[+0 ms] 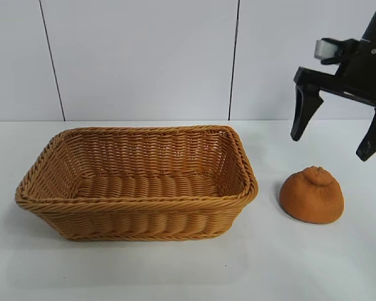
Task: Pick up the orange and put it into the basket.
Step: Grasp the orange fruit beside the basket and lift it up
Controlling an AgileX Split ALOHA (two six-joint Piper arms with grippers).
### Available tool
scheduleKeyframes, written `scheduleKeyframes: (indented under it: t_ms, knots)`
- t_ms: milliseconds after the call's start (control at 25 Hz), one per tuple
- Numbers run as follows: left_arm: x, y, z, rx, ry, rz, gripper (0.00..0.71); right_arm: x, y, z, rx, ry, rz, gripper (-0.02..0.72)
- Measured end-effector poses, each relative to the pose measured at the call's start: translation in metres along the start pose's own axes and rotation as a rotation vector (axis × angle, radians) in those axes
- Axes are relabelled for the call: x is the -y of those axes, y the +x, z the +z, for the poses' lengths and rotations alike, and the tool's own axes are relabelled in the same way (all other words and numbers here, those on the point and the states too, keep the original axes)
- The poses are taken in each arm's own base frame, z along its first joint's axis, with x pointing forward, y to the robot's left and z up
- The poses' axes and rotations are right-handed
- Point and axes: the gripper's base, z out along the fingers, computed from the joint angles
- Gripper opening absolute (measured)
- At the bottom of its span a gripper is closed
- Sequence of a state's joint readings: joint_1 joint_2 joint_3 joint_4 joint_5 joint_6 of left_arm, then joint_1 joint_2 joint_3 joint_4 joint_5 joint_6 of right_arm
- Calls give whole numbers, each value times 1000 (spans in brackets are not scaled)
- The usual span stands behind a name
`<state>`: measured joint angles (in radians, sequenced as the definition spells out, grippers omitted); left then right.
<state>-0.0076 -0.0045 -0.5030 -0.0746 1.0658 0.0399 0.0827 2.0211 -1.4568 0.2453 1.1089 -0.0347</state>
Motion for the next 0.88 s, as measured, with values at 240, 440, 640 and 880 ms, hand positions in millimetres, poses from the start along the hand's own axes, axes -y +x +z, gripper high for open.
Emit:
scheduleKeyframes:
  t_ms: [240,440,640,880]
  knots:
    - [0,0,0,0,0,0,651,6,-7,46,-86,13,13,694]
    - [0,0,0,0,0,0,651,9,-10,58,-87,18,19,607]
    - [0,0,0,0,0,0,651,9,-9,58,-97,18,19,123]
    - [0,0,0,0,0,0,651,4,-7,38,-63,13,7,43]
